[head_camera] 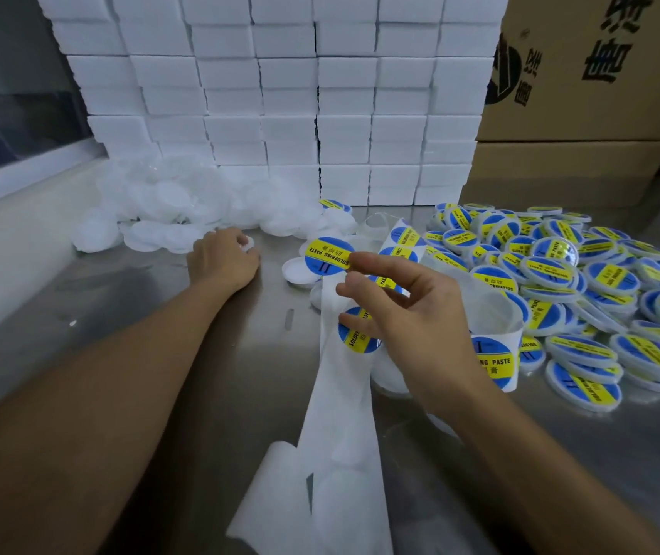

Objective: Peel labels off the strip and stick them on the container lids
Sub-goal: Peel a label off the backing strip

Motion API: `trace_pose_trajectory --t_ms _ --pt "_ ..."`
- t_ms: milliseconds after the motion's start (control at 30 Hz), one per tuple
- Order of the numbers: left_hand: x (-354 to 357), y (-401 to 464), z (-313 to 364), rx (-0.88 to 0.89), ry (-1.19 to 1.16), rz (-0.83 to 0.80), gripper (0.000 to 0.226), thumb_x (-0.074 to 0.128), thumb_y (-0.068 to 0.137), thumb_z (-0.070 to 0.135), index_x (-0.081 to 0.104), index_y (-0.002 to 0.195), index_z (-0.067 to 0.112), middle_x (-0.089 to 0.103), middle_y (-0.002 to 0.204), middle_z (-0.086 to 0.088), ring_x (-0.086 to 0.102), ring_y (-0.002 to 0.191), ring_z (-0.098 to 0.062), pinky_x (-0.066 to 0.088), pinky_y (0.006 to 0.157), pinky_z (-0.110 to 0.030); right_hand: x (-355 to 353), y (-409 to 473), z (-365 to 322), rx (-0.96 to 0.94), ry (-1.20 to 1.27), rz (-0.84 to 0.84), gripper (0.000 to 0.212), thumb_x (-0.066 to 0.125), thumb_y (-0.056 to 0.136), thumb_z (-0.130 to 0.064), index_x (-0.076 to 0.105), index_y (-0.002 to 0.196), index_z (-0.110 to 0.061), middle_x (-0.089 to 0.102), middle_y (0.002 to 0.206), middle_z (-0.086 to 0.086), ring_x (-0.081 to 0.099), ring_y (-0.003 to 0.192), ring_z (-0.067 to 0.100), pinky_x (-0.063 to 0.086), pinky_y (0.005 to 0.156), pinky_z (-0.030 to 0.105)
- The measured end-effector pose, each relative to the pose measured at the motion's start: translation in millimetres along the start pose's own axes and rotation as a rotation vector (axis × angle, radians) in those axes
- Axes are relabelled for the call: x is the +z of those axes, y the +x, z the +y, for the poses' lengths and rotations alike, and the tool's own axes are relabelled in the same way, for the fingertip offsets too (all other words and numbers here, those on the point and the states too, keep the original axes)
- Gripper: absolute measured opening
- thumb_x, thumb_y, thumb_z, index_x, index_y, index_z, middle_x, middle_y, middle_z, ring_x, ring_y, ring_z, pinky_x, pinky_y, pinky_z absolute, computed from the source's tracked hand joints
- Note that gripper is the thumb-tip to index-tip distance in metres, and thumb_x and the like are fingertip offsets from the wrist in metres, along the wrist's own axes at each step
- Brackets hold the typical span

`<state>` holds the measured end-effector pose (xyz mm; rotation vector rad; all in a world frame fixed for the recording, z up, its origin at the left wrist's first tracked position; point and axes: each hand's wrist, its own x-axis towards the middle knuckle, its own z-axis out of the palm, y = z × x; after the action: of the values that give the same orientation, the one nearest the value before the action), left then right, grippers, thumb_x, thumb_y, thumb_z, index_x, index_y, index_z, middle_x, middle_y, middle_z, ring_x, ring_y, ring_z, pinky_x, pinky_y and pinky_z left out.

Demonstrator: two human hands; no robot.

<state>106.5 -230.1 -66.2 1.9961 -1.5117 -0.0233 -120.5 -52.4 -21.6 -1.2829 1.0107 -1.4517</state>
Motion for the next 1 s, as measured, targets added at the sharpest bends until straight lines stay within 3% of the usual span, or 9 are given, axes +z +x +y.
trace_pose_trajectory --t_ms 133,267,367,467,567,700,833,900,1000 --pt "-4 -2 -1 -0.09 -0.199 0.034 0.013 0.071 0.081 0.033 0.064 0.084 0.024 0.068 0.106 -0.004 0.059 0.102 -0.025 0.041 0.077 -0.028 -1 2 1 0.016 -0.007 -0.026 0.018 0.069 0.088 -0.016 0.074 0.104 -0.025 0.063 0.09 0.021 0.065 0.093 0.033 0.061 0.076 0.043" --pt "-13 -13 1 -0.13 -0.365 -0.006 0.031 0.08 0.066 0.033 0.063 0.089 0.023 0.066 0.097 0.003 0.061 0.087 -0.017 0.053 0.074 -0.03 -1 3 5 0.052 0.001 -0.054 0.022 0.07 0.087 -0.019 0.072 0.106 -0.03 0.059 0.095 0.024 0.062 0.098 0.035 0.062 0.076 0.041" --pt "-21 -30 3 -0.081 -0.501 0.002 0.038 0.086 0.063 0.032 0.06 0.089 0.024 0.061 0.097 0.009 0.056 0.09 -0.01 0.039 0.067 -0.014 -1 3 8 0.076 -0.007 -0.099 0.03 0.07 0.088 -0.02 0.066 0.116 -0.032 0.071 0.086 -0.005 0.068 0.094 0.019 0.061 0.076 0.042" --pt "-29 -53 4 -0.03 -0.637 0.007 0.039 0.089 0.063 0.03 0.061 0.089 0.021 0.061 0.091 0.015 0.057 0.088 0.002 0.039 0.072 -0.013 2 0 9 0.06 -0.063 -0.149 0.034 0.068 0.09 -0.021 0.06 0.117 -0.038 0.063 0.073 -0.039 0.067 0.084 -0.005 0.061 0.076 0.044" --pt "-38 -78 7 -0.035 -0.743 0.028 0.039 0.089 0.063 0.03 0.062 0.09 0.023 0.064 0.093 0.015 0.056 0.088 0.013 0.041 0.075 -0.014 5 -3 10 0.056 -0.07 -0.163 0.033 0.067 0.09 -0.02 0.059 0.114 -0.041 0.062 0.074 -0.041 0.065 0.08 -0.008 0.06 0.079 0.046" --pt "-52 -112 15 0.035 -0.895 0.109 0.046 0.087 0.066 0.028 0.055 0.098 0.026 0.064 0.098 0.012 0.059 0.082 0.005 0.046 0.072 -0.022 10 -5 8 0.067 -0.073 -0.139 0.028 0.066 0.091 -0.021 0.061 0.111 -0.04 0.062 0.076 -0.04 0.064 0.078 -0.01 0.059 0.08 0.045" --pt "-61 -149 21 0.288 -0.777 0.19 0.048 0.082 0.068 0.037 0.048 0.101 0.033 0.06 0.088 0.009 0.044 0.043 -0.012 0.04 0.049 -0.021 16 -9 7 0.041 -0.11 -0.097 0.028 0.069 0.088 -0.026 0.065 0.116 -0.03 0.05 0.127 -0.024 0.065 0.088 -0.007 0.06 0.081 0.042" --pt "-65 -162 24 0.428 -0.654 0.262 0.047 0.081 0.071 0.035 0.048 0.105 0.031 0.051 0.073 0.007 0.041 0.045 -0.009 0.036 0.05 -0.014 18 -10 8 0.029 -0.154 -0.091 0.03 0.072 0.086 -0.028 0.067 0.115 -0.024 0.046 0.135 -0.018 0.067 0.093 -0.001 0.059 0.085 0.04" --pt "-70 -175 29 0.611 -0.471 0.334 0.04 0.07 0.075 0.037 0.052 0.108 0.022 0.054 0.099 0.008 0.036 0.062 -0.004 0.031 0.054 -0.009 19 -11 9 0.032 -0.172 -0.084 0.023 0.072 0.085 -0.028 0.069 0.106 -0.018 0.048 0.134 -0.013 0.069 0.092 0.008 0.059 0.084 0.04"
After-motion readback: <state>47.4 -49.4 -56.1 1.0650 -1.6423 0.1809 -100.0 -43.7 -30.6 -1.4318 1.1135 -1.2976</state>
